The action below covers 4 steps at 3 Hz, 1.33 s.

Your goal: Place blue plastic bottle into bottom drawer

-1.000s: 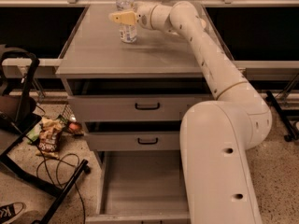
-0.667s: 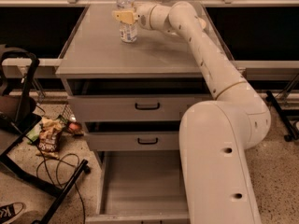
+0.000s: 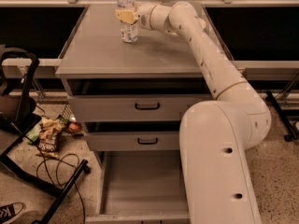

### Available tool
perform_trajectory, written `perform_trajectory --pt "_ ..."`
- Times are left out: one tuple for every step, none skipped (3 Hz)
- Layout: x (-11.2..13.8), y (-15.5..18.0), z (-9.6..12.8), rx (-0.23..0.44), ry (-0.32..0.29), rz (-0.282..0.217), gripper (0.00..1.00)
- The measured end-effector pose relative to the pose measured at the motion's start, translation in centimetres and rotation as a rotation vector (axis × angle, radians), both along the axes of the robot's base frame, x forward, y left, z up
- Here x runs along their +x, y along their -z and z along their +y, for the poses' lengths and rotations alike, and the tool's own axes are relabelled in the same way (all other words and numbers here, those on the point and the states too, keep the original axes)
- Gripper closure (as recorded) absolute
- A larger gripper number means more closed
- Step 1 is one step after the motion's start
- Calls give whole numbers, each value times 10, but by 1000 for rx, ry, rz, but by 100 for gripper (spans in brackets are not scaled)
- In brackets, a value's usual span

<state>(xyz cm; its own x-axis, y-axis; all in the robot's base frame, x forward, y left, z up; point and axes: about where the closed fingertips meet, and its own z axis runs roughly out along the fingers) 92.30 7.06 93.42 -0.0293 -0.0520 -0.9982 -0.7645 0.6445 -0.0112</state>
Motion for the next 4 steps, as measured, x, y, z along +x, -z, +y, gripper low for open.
perform_trajectory --pt "-11 -31 -10 -60 -3 -37 100" --pt "-32 -68 -36 -151 18 -66 100" --pt "-69 -113 -78 -232 74 -89 100" --pt "-124 -143 -118 -295 124 -68 100"
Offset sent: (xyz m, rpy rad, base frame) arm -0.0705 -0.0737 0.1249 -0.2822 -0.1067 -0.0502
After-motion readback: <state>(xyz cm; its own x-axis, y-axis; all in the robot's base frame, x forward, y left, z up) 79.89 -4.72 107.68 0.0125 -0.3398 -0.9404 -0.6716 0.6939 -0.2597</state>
